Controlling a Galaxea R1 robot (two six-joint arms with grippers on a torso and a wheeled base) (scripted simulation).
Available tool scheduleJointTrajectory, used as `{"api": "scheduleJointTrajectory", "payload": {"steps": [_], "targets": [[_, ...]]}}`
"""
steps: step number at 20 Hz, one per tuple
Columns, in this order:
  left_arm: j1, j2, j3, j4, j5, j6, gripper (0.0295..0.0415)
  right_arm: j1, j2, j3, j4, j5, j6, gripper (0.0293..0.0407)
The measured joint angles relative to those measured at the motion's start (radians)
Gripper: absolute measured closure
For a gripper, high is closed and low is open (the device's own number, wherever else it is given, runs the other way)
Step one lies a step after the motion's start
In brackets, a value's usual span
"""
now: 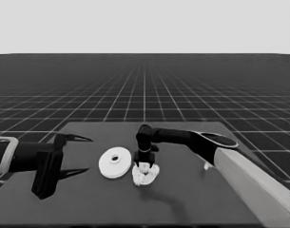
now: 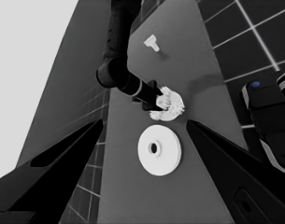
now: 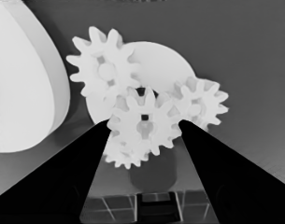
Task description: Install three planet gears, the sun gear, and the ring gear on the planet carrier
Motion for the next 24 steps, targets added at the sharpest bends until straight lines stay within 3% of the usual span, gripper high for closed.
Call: {"api": "scheduleJointTrajectory", "payload": {"steps": [24], "targets": [[0.0, 0.0, 0.0, 0.0, 0.0, 0.0, 0.0326, -0.006, -0.002, -0.001, 0.0, 0.0, 0.251, 0.039]]}}
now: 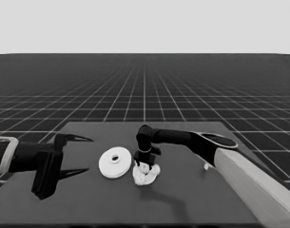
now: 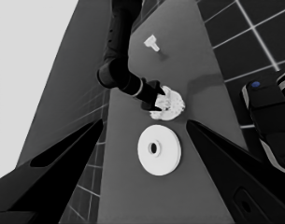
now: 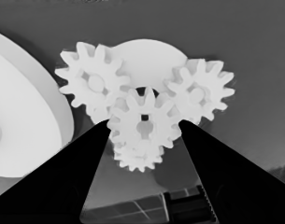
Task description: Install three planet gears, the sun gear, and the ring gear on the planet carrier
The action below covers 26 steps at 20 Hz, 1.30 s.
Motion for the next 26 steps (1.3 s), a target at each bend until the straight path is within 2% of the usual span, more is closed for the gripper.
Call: {"api": "scheduleJointTrajectory", "payload": {"steps": [26], "targets": [[0.0, 0.0, 0.0, 0.0, 0.0, 0.0, 0.0326, 0.0, 0.0, 0.0, 0.0, 0.0, 0.272, 0.039]]}}
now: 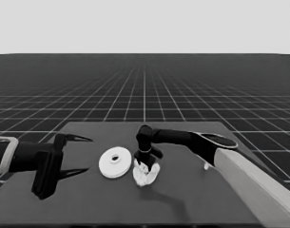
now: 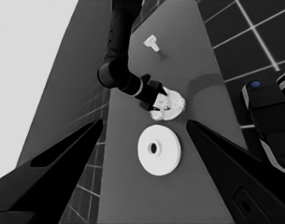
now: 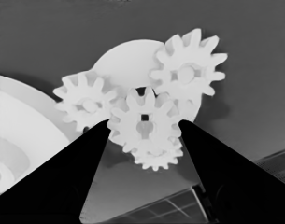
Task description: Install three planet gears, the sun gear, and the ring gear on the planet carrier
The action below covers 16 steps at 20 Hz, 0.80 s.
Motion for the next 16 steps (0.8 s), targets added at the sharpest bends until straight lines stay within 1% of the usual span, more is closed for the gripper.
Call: {"api": "scheduleJointTrajectory", "payload": {"steps": [16], "targets": [[0.0, 0.0, 0.0, 0.0, 0.0, 0.0, 0.0326, 0.0, 0.0, 0.0, 0.0, 0.0, 0.168, 0.039]]}}
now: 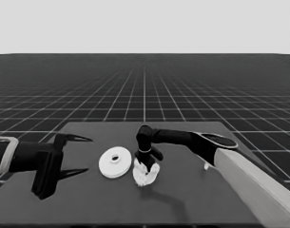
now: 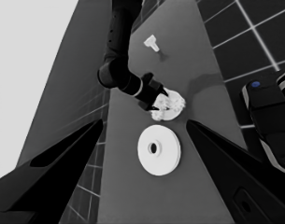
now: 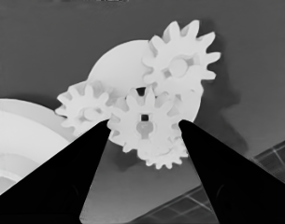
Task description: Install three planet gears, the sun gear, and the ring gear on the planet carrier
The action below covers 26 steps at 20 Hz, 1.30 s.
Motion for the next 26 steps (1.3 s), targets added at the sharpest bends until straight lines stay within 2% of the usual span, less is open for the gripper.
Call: {"api": "scheduleJointTrajectory", "payload": {"steps": [22, 24, 25, 26], "targets": [[0.0, 0.0, 0.0, 0.0, 0.0, 0.0, 0.0326, 0.0, 0.0, 0.0, 0.0, 0.0, 0.23, 0.039], [0.0, 0.0, 0.0, 0.0, 0.0, 0.0, 0.0326, 0.0, 0.0, 0.0, 0.0, 0.0, 0.24, 0.0331], [0.0, 0.0, 0.0, 0.0, 0.0, 0.0, 0.0326, 0.0, 0.0, 0.0, 0.0, 0.0, 0.242, 0.032], [0.0, 0.0, 0.0, 0.0, 0.0, 0.0, 0.0326, 0.0, 0.0, 0.0, 0.0, 0.0, 0.244, 0.0317]]}}
